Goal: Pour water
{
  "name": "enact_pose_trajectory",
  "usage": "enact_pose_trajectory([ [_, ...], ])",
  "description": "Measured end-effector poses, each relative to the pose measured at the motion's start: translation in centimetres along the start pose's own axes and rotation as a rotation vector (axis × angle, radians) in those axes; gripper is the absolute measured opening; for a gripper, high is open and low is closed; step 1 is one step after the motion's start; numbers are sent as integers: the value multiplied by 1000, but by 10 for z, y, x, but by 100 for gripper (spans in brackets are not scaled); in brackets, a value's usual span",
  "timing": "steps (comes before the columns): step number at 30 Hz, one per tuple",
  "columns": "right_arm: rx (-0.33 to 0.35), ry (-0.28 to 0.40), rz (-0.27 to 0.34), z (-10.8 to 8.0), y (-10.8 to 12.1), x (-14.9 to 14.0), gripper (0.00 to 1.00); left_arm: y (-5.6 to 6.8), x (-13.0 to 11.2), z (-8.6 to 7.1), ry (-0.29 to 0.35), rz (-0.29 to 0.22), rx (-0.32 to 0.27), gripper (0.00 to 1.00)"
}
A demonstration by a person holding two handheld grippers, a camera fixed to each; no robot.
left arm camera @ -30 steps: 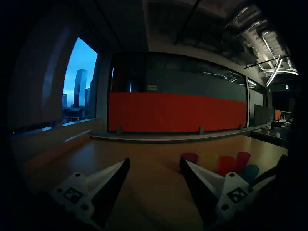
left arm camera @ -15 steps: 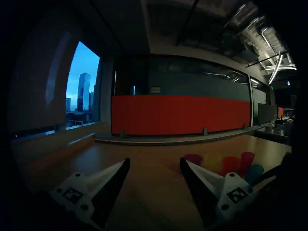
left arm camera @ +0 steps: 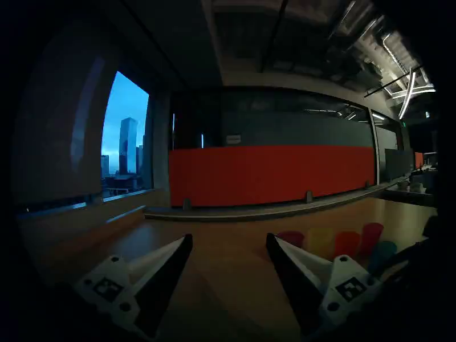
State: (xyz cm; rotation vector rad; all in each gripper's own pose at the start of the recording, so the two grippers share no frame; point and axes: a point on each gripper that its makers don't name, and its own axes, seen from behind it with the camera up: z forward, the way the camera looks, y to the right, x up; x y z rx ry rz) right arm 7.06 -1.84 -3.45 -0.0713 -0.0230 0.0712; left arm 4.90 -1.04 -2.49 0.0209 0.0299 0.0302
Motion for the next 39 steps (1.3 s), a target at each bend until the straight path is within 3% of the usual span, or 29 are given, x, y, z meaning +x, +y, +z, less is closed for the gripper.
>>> enact_pose_trajectory([
  [9, -13, -10, -14, -2, 5, 0, 99, 4, -9, 4, 0, 25, 21, 96],
  [21, -18, -23, -10, -3, 7, -4, 99, 2, -33, 15, -23, -15, 46, 95],
  [39, -20, -32, -16, -5, 8, -7, 99, 6, -44, 24, -27, -15, 38, 95],
])
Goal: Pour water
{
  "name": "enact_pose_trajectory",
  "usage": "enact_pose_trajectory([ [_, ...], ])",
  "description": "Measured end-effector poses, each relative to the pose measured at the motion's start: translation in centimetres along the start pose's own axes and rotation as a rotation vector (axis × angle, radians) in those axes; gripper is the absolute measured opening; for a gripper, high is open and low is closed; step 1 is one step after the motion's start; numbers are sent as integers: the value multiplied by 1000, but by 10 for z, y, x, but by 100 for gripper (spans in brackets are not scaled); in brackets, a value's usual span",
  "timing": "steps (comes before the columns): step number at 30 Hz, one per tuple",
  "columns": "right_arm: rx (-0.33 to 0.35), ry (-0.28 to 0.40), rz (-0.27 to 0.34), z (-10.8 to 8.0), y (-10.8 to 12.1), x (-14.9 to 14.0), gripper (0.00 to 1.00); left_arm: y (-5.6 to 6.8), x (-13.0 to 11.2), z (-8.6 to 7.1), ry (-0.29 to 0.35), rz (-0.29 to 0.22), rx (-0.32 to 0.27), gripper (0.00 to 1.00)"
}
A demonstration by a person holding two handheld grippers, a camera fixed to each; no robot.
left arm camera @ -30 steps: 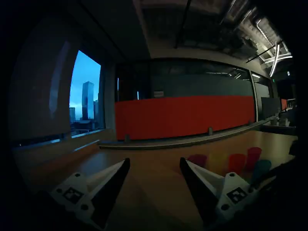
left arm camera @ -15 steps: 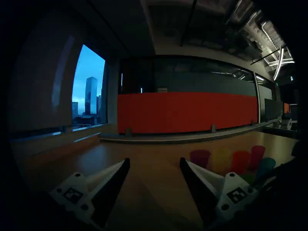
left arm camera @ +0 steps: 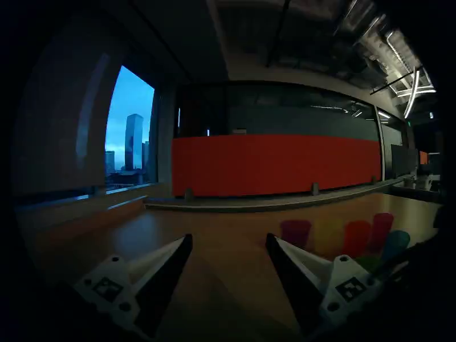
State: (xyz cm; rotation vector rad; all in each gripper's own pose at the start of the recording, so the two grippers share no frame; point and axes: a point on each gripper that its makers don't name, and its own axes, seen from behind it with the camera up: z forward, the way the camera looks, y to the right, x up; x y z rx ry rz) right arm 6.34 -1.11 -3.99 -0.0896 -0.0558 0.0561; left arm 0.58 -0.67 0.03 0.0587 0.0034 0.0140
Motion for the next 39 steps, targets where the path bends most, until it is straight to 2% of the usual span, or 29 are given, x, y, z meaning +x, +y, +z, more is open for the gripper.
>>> enact_pose_trajectory([
  [9, -9, -2, 2, -1, 4, -1, 99, 1, -4, 2, -4, -16, -7, 95],
  [39, -17, 14, 5, -6, 20, 1, 99, 2, -6, 3, -4, -15, -17, 95],
])
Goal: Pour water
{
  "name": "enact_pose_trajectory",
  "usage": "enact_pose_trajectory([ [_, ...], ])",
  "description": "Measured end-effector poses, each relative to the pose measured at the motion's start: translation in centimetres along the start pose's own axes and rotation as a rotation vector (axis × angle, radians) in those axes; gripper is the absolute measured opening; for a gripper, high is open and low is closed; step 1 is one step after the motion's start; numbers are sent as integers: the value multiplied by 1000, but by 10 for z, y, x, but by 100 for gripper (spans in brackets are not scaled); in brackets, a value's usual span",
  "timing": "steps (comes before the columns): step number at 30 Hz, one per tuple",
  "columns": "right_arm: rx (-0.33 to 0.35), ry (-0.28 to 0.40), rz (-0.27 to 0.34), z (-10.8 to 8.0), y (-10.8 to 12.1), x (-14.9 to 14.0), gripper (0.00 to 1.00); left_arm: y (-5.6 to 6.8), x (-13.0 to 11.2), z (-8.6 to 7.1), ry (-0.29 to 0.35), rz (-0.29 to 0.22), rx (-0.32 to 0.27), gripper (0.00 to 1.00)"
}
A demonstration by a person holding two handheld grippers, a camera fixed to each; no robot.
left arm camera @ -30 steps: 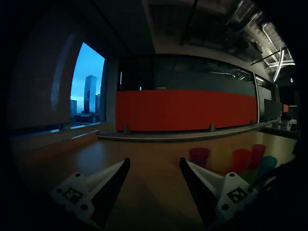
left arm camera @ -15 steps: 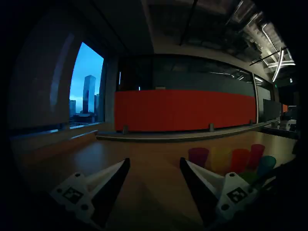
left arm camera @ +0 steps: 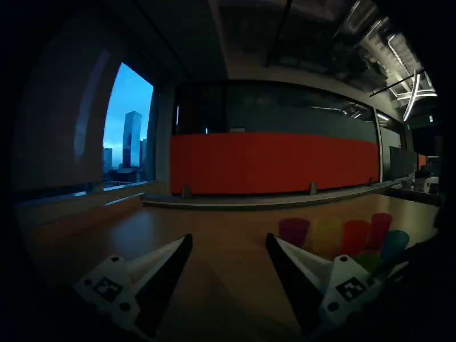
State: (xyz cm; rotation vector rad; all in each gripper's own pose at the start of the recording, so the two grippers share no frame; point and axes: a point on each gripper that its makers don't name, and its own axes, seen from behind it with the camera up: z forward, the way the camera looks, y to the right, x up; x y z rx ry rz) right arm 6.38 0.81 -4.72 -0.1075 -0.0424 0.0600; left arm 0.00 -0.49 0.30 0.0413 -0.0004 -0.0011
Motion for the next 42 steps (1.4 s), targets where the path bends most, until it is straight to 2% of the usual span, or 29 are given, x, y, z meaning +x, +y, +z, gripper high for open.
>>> enact_pose_trajectory([
  [7, -9, 25, -41, -2, 13, 0, 99, 1, 0, 0, 0, 1, 0, 96],
  [12, 3, 42, -58, -1, 15, -2, 99, 0, 0, 0, 0, 0, 0, 96],
  [23, 79, 80, -44, 14, -4, -10, 99, 0, 0, 0, 0, 0, 0, 96],
  [29, 119, 73, -70, 25, -19, -21, 99, 1, 0, 0, 0, 1, 0, 96],
  [36, 119, 108, -105, 39, -29, -20, 99, 1, 0, 0, 0, 1, 0, 96],
  [42, 131, 105, -80, 48, -36, -18, 99, 1, 0, 0, 0, 0, 0, 96],
])
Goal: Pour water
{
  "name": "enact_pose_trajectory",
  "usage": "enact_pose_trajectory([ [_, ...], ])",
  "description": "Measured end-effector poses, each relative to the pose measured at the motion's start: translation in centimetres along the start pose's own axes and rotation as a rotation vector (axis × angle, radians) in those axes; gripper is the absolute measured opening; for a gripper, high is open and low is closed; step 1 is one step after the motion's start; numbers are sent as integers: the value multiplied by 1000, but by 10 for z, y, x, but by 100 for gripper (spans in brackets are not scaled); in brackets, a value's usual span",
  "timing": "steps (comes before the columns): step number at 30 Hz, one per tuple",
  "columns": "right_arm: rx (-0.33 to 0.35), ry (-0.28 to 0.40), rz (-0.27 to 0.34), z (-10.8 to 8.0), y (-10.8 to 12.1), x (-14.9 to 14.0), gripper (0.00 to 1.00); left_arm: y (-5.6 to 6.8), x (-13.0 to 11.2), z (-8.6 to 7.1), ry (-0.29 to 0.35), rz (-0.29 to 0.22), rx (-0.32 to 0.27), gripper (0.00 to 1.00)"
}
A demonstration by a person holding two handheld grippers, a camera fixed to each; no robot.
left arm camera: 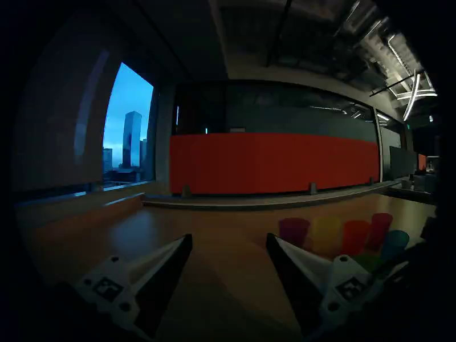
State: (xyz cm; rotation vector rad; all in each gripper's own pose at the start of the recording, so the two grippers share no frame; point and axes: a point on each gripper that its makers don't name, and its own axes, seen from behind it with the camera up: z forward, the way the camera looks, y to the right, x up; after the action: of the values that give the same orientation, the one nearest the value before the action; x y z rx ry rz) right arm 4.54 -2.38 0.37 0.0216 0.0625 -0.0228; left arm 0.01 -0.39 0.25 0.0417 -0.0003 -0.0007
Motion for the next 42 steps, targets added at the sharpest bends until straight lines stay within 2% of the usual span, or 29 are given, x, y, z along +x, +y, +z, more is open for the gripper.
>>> enact_pose_trajectory([
  [6, 2, 7, 17, 3, 0, 2, 99, 0, 0, 0, 0, 0, 0, 96],
  [20, -27, -48, 34, -7, 19, -34, 99, -1, -1, 0, 0, 0, 0, 96],
  [27, -27, -62, 58, -8, 24, -44, 99, 0, 0, 0, 0, 0, 0, 96],
  [42, -8, -62, 24, -9, 17, -45, 99, -1, 0, 0, 0, 0, 0, 96],
])
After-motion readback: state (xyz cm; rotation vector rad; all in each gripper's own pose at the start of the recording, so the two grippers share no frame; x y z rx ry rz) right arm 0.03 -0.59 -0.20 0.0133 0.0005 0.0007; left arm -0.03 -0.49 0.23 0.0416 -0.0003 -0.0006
